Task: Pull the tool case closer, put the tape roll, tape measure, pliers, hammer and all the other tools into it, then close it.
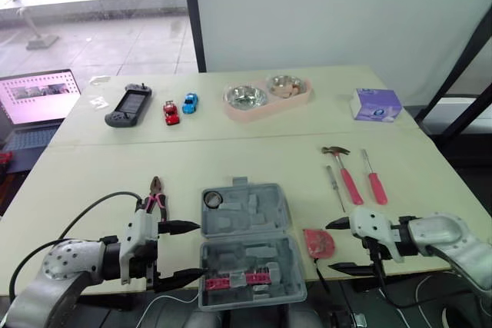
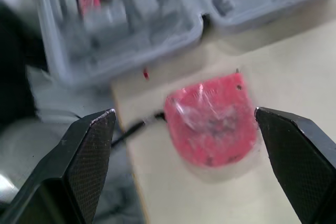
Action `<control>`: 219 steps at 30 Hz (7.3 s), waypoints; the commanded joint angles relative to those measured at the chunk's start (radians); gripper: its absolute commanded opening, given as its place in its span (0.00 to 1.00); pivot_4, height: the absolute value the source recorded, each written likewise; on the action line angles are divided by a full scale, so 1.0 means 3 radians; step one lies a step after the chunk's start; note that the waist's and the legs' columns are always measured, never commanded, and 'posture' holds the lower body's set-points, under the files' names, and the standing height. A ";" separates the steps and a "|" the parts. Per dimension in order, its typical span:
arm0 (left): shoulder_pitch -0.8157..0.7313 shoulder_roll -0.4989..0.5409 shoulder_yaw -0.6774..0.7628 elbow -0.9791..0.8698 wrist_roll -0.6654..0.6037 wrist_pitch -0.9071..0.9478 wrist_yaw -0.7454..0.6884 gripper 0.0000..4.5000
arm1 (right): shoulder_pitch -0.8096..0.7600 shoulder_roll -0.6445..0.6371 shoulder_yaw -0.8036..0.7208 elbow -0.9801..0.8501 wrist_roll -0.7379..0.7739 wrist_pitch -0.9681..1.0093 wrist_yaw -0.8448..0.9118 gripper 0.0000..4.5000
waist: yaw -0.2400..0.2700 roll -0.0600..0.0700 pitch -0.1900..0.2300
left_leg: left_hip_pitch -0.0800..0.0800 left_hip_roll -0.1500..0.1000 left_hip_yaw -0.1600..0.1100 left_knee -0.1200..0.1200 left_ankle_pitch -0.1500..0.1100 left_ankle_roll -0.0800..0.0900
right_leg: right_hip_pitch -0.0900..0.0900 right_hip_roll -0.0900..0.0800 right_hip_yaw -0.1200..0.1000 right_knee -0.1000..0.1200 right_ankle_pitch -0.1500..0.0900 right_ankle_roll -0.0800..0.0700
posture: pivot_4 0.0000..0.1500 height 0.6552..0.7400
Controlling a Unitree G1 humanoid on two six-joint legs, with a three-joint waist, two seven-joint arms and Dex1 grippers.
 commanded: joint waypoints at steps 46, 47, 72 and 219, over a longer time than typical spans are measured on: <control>-0.0089 -0.0068 0.0069 0.0157 0.0172 -0.0134 0.0273 1.00 | -0.2209 0.0732 0.0770 -0.0501 -0.1456 0.1920 0.0829 0.64 | 0.0005 0.0004 0.0007 | -0.0001 -0.0001 -0.0003 -0.0008 -0.0001 -0.0001 | -0.0019 -0.0008 -0.0001 0.0002 0.0000 0.0000 | 1.00 0.80; -0.0136 -0.0081 0.0051 0.0192 0.0189 -0.0140 0.0281 1.00 | -0.2375 0.0850 0.0916 -0.0436 -0.1600 0.1986 0.0795 0.64 | 0.0004 0.0004 0.0007 | -0.0003 -0.0001 -0.0002 -0.0009 0.0000 -0.0001 | -0.0019 -0.0007 -0.0002 0.0002 0.0001 0.0001 | 1.00 0.80; -0.0162 -0.0190 0.0045 0.0199 0.0251 -0.0189 0.0423 1.00 | -0.2967 0.1938 0.1764 0.0720 -0.2448 0.2014 0.0609 0.64 | -0.0019 0.0004 0.0007 | -0.0008 -0.0004 -0.0010 -0.0007 0.0009 -0.0015 | -0.0034 0.0003 -0.0002 0.0021 0.0010 0.0011 | 1.00 0.80; 0.0366 -0.0237 0.1474 0.1029 0.0189 -0.0035 0.0878 1.00 | 0.0273 0.0699 -0.1711 -0.0280 0.0433 0.1057 0.0149 0.98 | -0.0006 0.0003 -0.0035 | 0.0002 0.0005 0.0000 -0.0010 -0.0003 -0.0012 | -0.0008 -0.0012 0.0005 0.0004 0.0001 -0.0004 | 1.00 0.80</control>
